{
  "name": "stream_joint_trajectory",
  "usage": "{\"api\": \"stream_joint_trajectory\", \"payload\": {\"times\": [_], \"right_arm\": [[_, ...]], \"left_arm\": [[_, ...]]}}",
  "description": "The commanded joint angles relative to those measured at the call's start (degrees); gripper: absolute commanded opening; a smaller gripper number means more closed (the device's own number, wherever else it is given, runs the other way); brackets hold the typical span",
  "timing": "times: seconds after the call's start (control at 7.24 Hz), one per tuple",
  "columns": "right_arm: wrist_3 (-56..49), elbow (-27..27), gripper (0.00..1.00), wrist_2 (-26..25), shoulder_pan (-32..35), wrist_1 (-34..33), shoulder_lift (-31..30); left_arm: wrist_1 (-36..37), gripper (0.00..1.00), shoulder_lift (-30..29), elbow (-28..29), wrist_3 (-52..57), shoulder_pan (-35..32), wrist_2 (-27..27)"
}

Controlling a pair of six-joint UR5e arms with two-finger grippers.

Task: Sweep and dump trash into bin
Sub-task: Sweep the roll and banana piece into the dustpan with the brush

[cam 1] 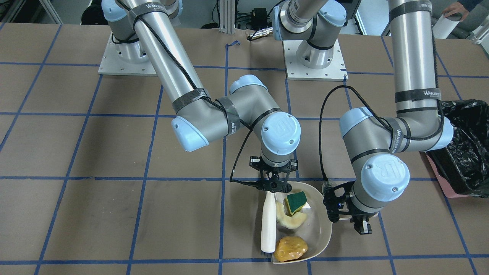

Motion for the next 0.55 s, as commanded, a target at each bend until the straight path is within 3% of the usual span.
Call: {"api": "stream_joint_trajectory", "payload": {"times": [0.0,0.41], "right_arm": [[2.1,-1.95,0.0,1.51,1.81,-0.12,0.68],[2.3,-2.49,0.0,4.51,3.05,1.63,-0.89]], "left_arm": [[0.08,0.18,0.04,-0.17,-0.03,0.0,-0.09],[0.08,0.18,0.04,-0.35,-0.03,-0.09,-0.09]]}}
